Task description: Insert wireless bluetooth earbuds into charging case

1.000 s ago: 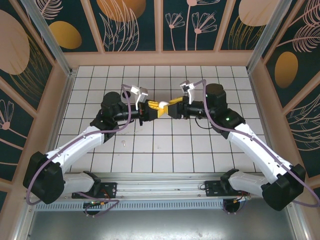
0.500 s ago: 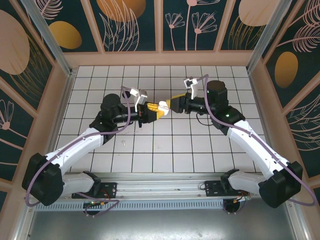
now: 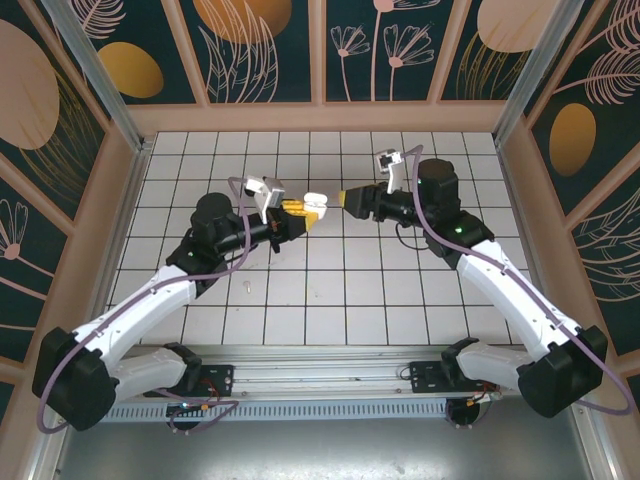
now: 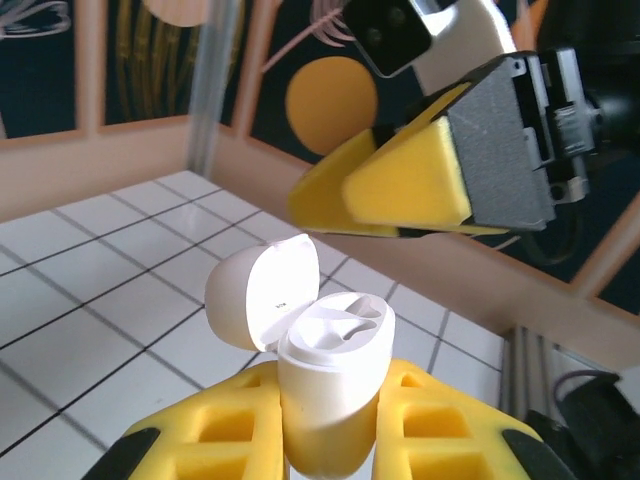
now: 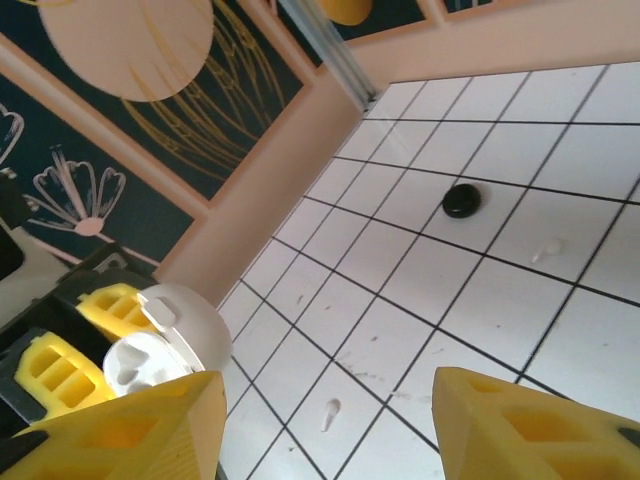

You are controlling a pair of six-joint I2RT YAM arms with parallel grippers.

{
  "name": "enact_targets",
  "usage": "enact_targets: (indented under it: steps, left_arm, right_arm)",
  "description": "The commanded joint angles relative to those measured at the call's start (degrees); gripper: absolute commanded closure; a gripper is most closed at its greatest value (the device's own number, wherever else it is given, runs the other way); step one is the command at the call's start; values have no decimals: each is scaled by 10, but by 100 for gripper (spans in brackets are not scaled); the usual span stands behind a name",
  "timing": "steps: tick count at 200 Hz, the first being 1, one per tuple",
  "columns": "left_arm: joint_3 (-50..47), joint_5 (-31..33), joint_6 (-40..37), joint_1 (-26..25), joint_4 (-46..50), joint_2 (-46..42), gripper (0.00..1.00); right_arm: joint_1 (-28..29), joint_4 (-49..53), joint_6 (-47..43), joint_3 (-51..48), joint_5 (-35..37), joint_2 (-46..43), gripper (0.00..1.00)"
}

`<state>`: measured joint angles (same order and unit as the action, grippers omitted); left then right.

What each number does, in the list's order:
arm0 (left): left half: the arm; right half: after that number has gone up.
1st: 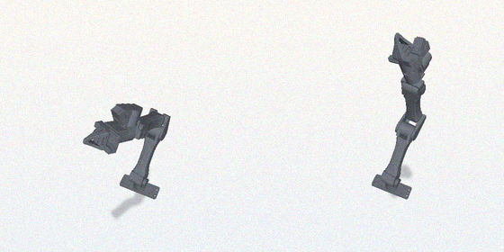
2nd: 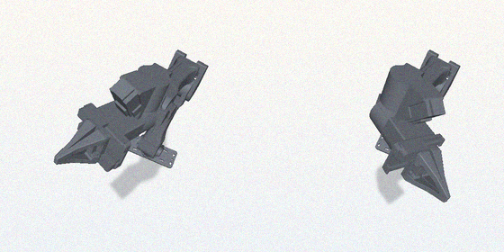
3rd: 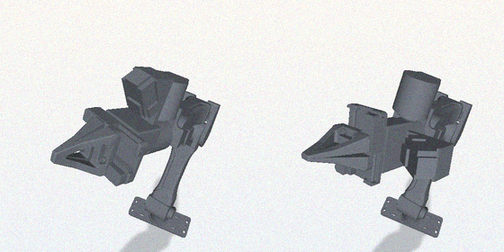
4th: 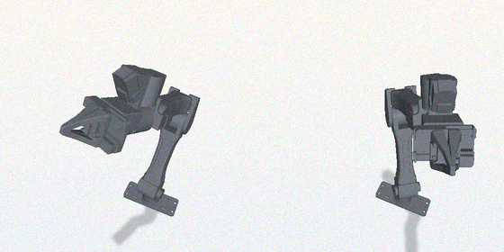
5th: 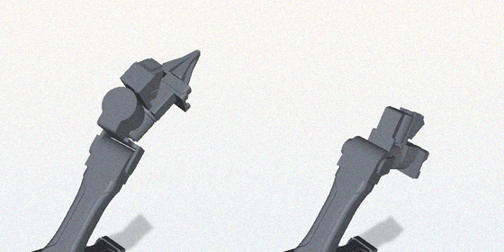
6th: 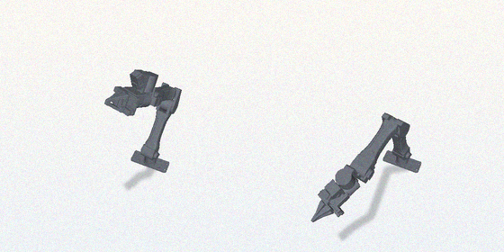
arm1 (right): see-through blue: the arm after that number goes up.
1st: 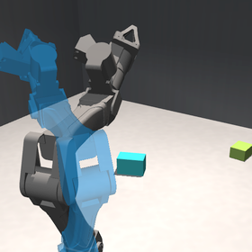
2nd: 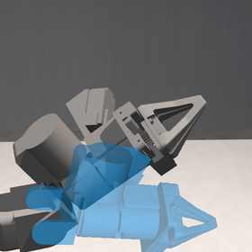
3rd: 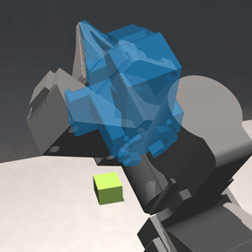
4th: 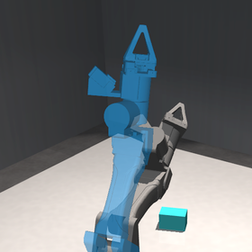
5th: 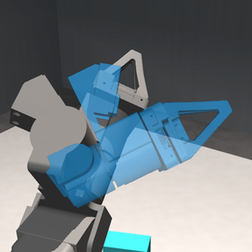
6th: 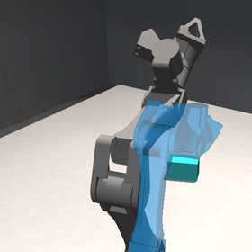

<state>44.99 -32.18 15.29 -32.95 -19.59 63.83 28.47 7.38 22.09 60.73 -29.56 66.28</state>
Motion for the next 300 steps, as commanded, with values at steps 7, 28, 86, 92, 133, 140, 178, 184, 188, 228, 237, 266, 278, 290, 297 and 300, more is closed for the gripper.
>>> enact_targets:
  steps: [7,28,86,92,133,140,178,184,188,228,237,266,278,290,297,300]
  left_arm:
    - [-7,107,-40,-2,67,-44,100]
    - [-10,161,-57,-2,118,-80,100]
    - [-28,290,-80,-3,218,-190,100]
    - [-27,299,-84,-2,228,-200,100]
    - [9,349,-115,-3,313,-249,100]
    - [14,354,-118,-2,323,-256,100]
    - [27,363,-120,-2,361,-300,100]
    - [27,364,-119,-2,365,-307,100]
    - [28,364,-119,-2,368,-311,100]
    - [34,383,-124,-3,390,-350,100]
    - [36,387,-128,-2,394,-355,100]
    - [34,396,-133,-2,402,-366,100]
    - [32,398,-134,-3,405,-370,100]
    - [30,400,-136,-2,405,-374,100]
    - [29,401,-136,-3,406,-376,100]
    - [30,401,-138,-2,407,-376,100]
  right_arm:
    - [-4,29,35,12,61,9,44]
    - [-2,35,59,5,69,36,46]
    - [99,-4,129,14,61,170,52]
    - [114,-7,135,21,59,193,53]
    - [203,52,148,140,53,367,56]
    - [215,74,144,168,57,396,56]
    - [265,188,126,318,110,516,53]
    - [271,206,124,340,117,534,53]
    - [276,218,122,356,123,544,53]
    - [317,343,109,512,177,651,55]
    - [325,365,108,545,194,672,55]
    - [343,425,118,617,234,718,56]
    - [347,430,122,627,236,727,56]
    - [351,428,125,629,229,733,57]
    - [351,428,127,630,225,737,58]
    - [352,427,127,631,224,738,59]
